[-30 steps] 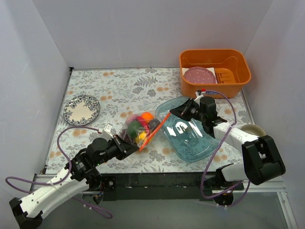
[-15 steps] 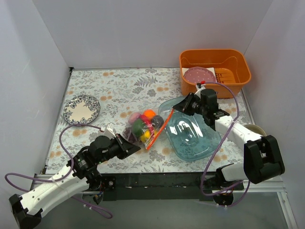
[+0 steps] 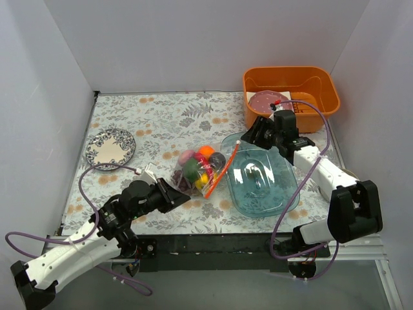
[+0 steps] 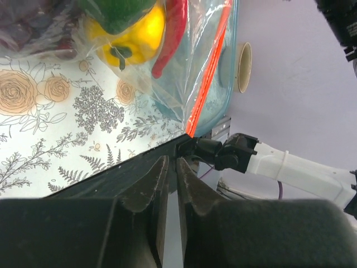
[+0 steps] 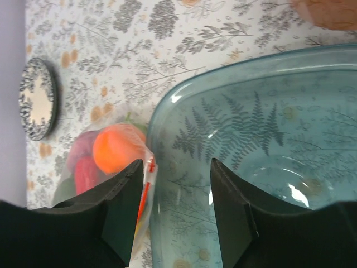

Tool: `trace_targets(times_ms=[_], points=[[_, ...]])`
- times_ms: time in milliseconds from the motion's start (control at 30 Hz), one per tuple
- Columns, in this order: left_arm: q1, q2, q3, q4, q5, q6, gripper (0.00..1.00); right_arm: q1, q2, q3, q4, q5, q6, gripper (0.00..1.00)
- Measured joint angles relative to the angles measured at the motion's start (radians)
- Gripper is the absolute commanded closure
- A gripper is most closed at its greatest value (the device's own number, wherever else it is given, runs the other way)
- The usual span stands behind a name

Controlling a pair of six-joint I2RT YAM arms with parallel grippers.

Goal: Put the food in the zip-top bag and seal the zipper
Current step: Zip the zipper food storage bag at the center of the board.

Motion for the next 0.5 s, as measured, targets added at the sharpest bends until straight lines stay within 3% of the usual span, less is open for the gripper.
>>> trace_targets(times_ms=[133,233,267,300,500], points=[[0.0,0.014,0.062,-0.052,-0.058,0.032,0.5,0.0,-0.023,-0.003,-0.077,0.061,-0.032,0.46],[-0.001,0.037,0.125,-0.079,-0.115,0.072,0.31,0.0,-0.057,-0.046,-0.1,0.083,-0.042,0.45],[-0.001,0.054,0.149,-0.087,-0.134,0.087,0.11,0.0,-0.068,-0.071,-0.102,0.089,-0.045,0.45],[-0.001,0.076,0.174,-0.097,-0.147,0.105,0.05,0.004,-0.076,-0.098,-0.107,0.091,-0.049,0.45],[0.052,0.293,0.35,-0.13,-0.184,0.234,0.02,0.083,-0.031,-0.16,-0.164,0.096,-0.071,0.43]])
